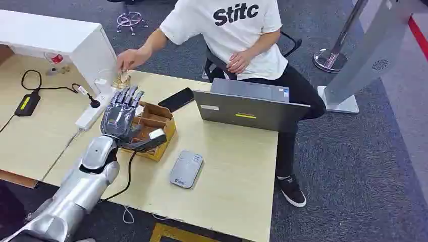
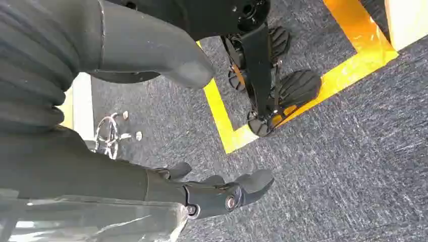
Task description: Pass the card to the sensor for recognition and then transmit it.
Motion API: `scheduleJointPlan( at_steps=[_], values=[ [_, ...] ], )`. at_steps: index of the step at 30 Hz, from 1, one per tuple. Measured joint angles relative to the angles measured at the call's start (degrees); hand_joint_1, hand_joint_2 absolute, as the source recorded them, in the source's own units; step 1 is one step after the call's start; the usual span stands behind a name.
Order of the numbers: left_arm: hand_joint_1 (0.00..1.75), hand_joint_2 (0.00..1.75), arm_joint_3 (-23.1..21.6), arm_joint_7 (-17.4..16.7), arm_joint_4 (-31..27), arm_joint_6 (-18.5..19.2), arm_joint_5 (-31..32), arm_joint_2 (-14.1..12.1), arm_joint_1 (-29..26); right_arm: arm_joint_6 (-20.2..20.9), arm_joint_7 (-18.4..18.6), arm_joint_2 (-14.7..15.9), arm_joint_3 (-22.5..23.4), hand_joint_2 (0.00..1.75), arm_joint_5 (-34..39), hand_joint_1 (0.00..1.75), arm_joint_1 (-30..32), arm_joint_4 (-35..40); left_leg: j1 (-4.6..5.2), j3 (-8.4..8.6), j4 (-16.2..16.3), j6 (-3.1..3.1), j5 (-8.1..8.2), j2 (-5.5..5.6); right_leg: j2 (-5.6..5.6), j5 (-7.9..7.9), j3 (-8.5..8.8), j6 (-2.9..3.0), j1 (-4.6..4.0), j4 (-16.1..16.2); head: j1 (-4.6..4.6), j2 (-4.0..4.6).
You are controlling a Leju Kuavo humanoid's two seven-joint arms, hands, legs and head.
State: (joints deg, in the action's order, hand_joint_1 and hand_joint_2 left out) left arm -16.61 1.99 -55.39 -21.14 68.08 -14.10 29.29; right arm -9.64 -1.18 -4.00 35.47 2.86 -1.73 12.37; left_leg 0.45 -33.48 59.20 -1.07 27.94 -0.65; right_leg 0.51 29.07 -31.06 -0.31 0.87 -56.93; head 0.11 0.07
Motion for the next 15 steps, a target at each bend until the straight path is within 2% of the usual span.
scheduleJointPlan(
  at_steps=[3, 8, 14, 15],
  values=[
    [0.0, 1.75, -0.17, 0.04, 0.02, -1.42, -0.09, -0.46, -0.06, -0.31, 0.09, -0.09, 0.0, 1.75, -0.18, 0.0, -0.02, -0.04, 0.0, -0.01, 0.0, 0.0, 0.0, 0.01, -0.01, 0.0, 0.01, 0.0, 0.0, 0.0, 0.0, 0.0],
    [0.0, 1.75, -0.15, 0.66, -0.9, -6.01, -0.94, -0.85, -0.88, -0.48, 0.26, -0.2, 0.02, 1.75, -0.74, 0.0, -0.01, -0.2, 0.0, -0.01, 0.0, 0.0, 0.0, 0.02, -0.02, 0.0, 0.01, 0.0, 0.0, 0.0, 0.02, 0.0],
    [0.0, 1.75, 0.13, 1.27, -3.13, -7.89, -1.05, -0.9, -1.65, -0.66, 0.48, -0.44, 0.24, 1.75, -1.29, 0.0, -0.05, -0.24, 0.0, -0.01, 0.0, 0.0, 0.0, 0.02, -0.03, 0.0, 0.02, 0.0, 0.0, 0.0, 0.02, 0.0],
    [0.09, 1.75, 0.29, 1.27, -3.54, -7.89, -1.05, -0.9, -1.74, -0.72, 0.5, -0.55, 0.31, 1.75, -1.36, 0.0, -0.05, -0.24, 0.0, 0.0, 0.0, 0.0, 0.0, 0.02, -0.02, 0.0, 0.01, 0.0, 0.0, 0.0, 0.0, 0.0]
  ],
)
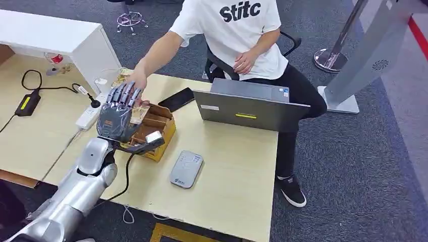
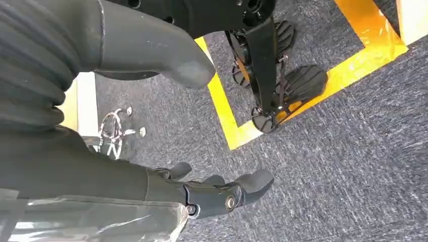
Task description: Pass the card to the sensor for recognition and then transmit it.
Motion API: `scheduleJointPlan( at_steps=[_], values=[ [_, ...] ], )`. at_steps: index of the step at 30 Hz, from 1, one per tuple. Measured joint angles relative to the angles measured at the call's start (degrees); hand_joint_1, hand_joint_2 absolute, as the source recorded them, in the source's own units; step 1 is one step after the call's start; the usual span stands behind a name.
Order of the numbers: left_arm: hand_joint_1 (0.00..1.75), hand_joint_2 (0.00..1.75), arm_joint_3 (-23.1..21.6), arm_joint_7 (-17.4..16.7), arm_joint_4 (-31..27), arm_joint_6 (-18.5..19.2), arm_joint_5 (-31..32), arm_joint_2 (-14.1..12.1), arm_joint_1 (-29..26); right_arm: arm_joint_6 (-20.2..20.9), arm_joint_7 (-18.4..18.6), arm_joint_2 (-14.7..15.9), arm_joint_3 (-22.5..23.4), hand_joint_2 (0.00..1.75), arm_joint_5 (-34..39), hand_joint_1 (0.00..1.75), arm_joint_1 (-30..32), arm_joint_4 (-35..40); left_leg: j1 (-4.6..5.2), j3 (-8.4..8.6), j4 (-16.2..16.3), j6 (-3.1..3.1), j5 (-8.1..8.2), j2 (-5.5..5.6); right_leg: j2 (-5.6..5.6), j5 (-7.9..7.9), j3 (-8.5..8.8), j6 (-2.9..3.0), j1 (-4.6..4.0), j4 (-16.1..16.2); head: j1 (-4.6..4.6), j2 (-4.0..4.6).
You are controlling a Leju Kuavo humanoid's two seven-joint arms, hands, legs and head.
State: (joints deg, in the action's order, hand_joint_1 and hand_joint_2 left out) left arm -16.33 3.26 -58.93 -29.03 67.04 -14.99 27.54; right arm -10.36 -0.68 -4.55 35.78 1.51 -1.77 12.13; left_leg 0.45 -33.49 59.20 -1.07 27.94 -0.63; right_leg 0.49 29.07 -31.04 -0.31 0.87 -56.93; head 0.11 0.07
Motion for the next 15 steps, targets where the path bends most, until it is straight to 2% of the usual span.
scheduleJointPlan(
  at_steps=[2, 3, 4, 5, 15],
  values=[
    [0.09, 1.75, 0.07, 0.02, -0.5, 0.0, 0.02, 0.02, -0.09, -0.09, 0.0, -0.07, 0.02, 1.75, -0.22, 0.0, 0.0, -0.02, 0.0, 0.0, 0.0, 0.0, 0.0, 0.0, 0.0, 0.0, 0.0, 0.0, 0.0, 0.0, 0.02, 0.0],
    [1.54, 1.75, 0.06, 0.06, -0.76, 0.02, 0.02, 0.02, -0.2, -0.09, 0.0, -0.09, 0.02, 1.75, -0.31, 0.0, -0.03, -0.02, 0.0, 0.0, 0.0, 0.0, 0.0, 0.0, 0.0, 0.0, 0.0, 0.0, 0.0, 0.0, 0.0, 0.0],
    [1.68, 1.75, 0.06, 0.07, -0.92, 0.02, 0.04, 0.04, -0.3, -0.09, 0.0, -0.13, 0.04, 1.75, -0.33, 0.0, -0.04, -0.02, 0.0, 0.0, 0.0, 0.0, 0.0, 0.0, 0.0, 0.0, 0.0, 0.0, 0.0, 0.0, 0.02, 0.0],
    [1.75, 1.75, 0.07, 0.07, -1.0, 0.02, 0.04, 0.07, -0.36, -0.09, 0.0, -0.15, 0.02, 1.75, -0.35, 0.0, -0.05, -0.02, 0.0, 0.0, 0.0, 0.0, 0.0, 0.0, 0.0, 0.0, 0.0, 0.0, 0.0, 0.0, 0.0, 0.0],
    [1.75, 1.75, 0.5, 0.9, -2.51, -0.33, -0.24, 0.13, -2.14, -0.52, 0.0, -0.26, 0.04, 1.75, -0.92, 0.0, -0.06, -0.07, 0.0, -0.01, 0.0, 0.0, 0.0, 0.0, 0.0, 0.0, -0.01, 0.0, 0.0, 0.0, 0.02, 0.0]
  ],
)
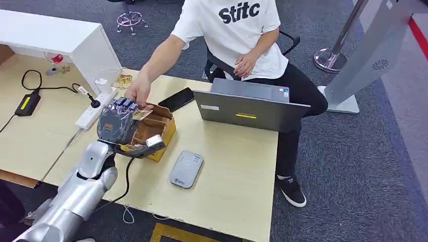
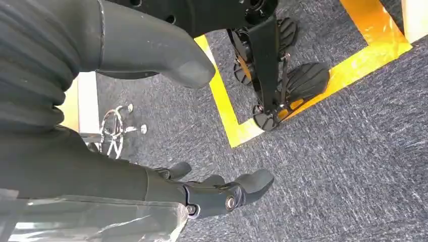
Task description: Pass the card to the sensor for recognition and then transmit it.
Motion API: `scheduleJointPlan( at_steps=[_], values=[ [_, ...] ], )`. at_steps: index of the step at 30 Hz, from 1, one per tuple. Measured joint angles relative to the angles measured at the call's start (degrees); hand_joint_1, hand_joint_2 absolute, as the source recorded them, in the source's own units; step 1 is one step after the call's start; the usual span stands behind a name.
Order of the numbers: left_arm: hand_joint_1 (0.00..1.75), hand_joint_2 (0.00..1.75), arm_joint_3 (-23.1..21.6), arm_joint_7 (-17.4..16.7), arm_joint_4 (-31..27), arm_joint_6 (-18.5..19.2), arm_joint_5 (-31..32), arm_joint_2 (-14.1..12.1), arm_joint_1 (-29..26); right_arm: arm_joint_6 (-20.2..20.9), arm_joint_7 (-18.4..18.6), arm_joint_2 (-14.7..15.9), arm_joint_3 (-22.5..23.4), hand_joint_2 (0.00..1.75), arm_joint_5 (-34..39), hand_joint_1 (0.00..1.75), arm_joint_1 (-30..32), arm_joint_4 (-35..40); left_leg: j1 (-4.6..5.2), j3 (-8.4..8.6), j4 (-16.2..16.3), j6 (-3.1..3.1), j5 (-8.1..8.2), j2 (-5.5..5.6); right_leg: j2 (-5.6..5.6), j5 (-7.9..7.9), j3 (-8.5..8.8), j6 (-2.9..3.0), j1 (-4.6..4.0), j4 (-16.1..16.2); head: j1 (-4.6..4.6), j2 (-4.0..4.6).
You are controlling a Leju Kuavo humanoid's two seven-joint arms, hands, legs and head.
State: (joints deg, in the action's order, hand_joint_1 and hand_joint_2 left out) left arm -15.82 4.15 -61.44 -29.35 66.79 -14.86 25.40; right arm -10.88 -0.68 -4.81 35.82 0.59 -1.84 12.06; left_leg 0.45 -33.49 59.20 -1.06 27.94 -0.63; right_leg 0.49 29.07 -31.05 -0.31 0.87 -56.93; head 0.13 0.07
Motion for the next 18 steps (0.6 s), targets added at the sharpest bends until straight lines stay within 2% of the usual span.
scheduleJointPlan(
  at_steps=[5, 9, 13, 18],
  values=[
    [1.75, 1.75, 0.83, 2.55, -1.46, -0.81, -2.84, 0.5, -0.63, 0.02, 0.0, -0.2, 0.09, 1.75, -0.2, 0.0, -0.04, 0.0, 0.0, 0.0, 0.0, 0.0, 0.0, 0.0, 0.0, 0.0, 0.0, 0.0, 0.0, 0.0, -0.02, 0.0],
    [1.75, 1.75, 0.9, 5.15, -4.57, -0.44, -5.63, 1.99, -2.36, 0.02, -0.04, -0.26, 0.24, 1.75, -0.44, 0.0, -0.05, 0.0, 0.01, 0.0, 0.0, 0.0, 0.0, -0.01, 0.0, 0.0, 0.0, 0.0, 0.01, 0.01, -0.02, 0.0],
    [1.75, 1.75, 0.59, 5.75, -8.98, 2.49, -6.27, 4.8, -5.33, 0.0, -0.31, -0.37, 0.96, 1.75, -0.46, 0.0, -0.1, 0.0, 0.02, 0.0, 0.0, -0.01, 0.01, 0.0, 0.0, 0.0, 0.0, -0.01, 0.02, 0.04, 0.0, 0.0],
    [1.75, 1.75, -1.85, 5.75, -11.28, 6.05, -7.45, 7.41, -7.9, 0.0, -0.7, -0.7, 1.64, 1.75, -0.63, 0.0, -0.09, 0.0, 0.03, 0.0, 0.01, -0.02, 0.01, 0.0, -0.01, 0.0, 0.0, -0.01, 0.03, 0.05, -0.02, 0.0]
  ],
)
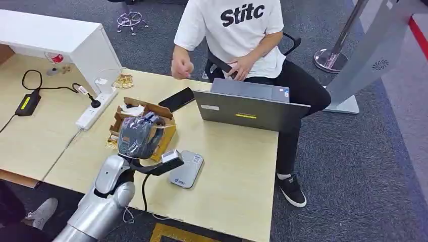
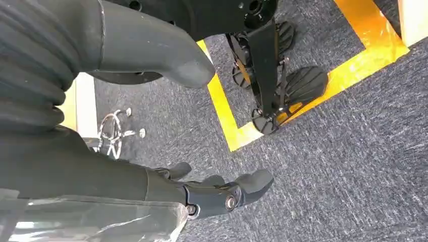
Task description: Pass the card to the sensor for recognition and then transmit it.
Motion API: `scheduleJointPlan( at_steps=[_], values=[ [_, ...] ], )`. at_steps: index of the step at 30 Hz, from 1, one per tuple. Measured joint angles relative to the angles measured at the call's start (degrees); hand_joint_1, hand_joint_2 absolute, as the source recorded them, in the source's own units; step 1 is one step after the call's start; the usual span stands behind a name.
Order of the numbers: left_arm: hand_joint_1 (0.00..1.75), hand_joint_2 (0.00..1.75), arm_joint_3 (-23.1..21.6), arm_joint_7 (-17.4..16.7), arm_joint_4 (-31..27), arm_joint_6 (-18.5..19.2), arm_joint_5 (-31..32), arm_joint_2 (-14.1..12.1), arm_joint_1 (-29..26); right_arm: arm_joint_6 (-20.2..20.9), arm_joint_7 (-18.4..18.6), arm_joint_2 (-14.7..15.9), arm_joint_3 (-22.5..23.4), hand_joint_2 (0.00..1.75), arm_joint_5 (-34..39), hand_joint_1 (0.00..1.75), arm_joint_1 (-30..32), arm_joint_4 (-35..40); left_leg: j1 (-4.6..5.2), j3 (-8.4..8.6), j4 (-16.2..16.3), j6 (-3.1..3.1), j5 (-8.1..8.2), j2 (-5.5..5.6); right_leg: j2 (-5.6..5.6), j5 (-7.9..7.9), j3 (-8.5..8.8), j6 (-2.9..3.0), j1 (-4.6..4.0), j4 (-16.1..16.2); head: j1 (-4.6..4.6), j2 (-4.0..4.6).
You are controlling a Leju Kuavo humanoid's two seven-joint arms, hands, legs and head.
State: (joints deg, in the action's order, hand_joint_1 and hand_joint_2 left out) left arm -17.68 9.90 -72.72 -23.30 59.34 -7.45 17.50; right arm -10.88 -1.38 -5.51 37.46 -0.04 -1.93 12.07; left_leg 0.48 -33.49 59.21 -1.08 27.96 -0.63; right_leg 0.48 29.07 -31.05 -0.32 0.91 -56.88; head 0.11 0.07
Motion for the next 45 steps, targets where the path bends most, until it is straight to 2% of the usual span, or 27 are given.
scheduleJointPlan(
  at_steps=[7, 10, 15, 24, 29, 33, 45],
  values=[
    [1.75, 1.75, -4.2, -1.29, 0.83, 3.78, 0.61, 2.16, -1.44, 0.09, -0.15, -0.04, 0.81, 1.75, -1.24, 0.0, 0.0, 0.0, -0.01, 0.0, 0.0, 0.0, 0.0, 0.0, 0.0, 0.0, -0.01, 0.0, -0.01, -0.01, 0.02, 0.0],
    [1.75, 1.75, -5.16, -2.82, 3.14, 6.34, 1.4, 2.64, -1.41, 0.09, 0.15, -0.04, 0.9, 1.75, -2.05, 0.0, -0.01, 0.0, -0.01, 0.01, 0.0, 0.0, 0.0, -0.01, 0.01, 0.0, -0.01, 0.0, -0.01, -0.02, 0.0, 0.0],
    [1.75, 1.75, -5.88, -3.67, 8.13, 7.06, 2.08, 3.3, -1.28, 0.07, 0.48, -0.04, 0.96, 1.75, -3.15, 0.0, -0.03, 0.0, -0.01, 0.0, 0.0, 0.0, 0.0, -0.02, 0.01, 0.0, -0.02, 0.0, -0.01, -0.02, 0.0, 0.0],
    [1.75, 1.75, -5.91, -3.58, 13.6, 6.54, 2.71, 4.04, -1.23, 0.04, 0.85, -0.04, 1.09, 1.75, -4.2, 0.0, -0.02, 0.0, -0.01, 0.0, 0.0, 0.0, 0.0, -0.01, 0.01, 0.0, -0.02, 0.0, -0.01, -0.01, 0.0, 0.0],
    [1.75, 1.75, -5.88, -2.69, 14.16, 1.11, 1.9, 3.98, -1.21, -0.09, 0.76, -0.04, 1.2, 1.75, -4.57, 0.0, -0.01, 0.0, -0.01, 0.0, 0.0, 0.0, 0.0, -0.01, 0.01, 0.0, -0.01, 0.0, -0.01, -0.02, 0.0, 0.0],
    [1.75, 1.75, -4.84, -2.69, 12.25, -1.66, 0.29, 2.65, -0.71, -0.26, 0.76, -0.04, 1.27, 1.75, -5.27, 0.0, 0.03, 0.0, -0.02, 0.0, 0.0, 0.01, -0.01, -0.01, 0.01, 0.0, -0.01, 0.0, -0.02, -0.03, 0.0, 0.0],
    [1.75, 1.75, 4.35, -3.85, 3.98, -0.35, -3.43, -3.81, 5.39, -0.17, 0.79, -0.04, 1.53, 1.75, -6.45, 0.0, 0.03, 0.0, -0.04, 0.0, -0.01, 0.03, -0.03, -0.01, 0.01, 0.0, -0.01, 0.01, -0.03, -0.09, 0.0, 0.0]
  ],
)
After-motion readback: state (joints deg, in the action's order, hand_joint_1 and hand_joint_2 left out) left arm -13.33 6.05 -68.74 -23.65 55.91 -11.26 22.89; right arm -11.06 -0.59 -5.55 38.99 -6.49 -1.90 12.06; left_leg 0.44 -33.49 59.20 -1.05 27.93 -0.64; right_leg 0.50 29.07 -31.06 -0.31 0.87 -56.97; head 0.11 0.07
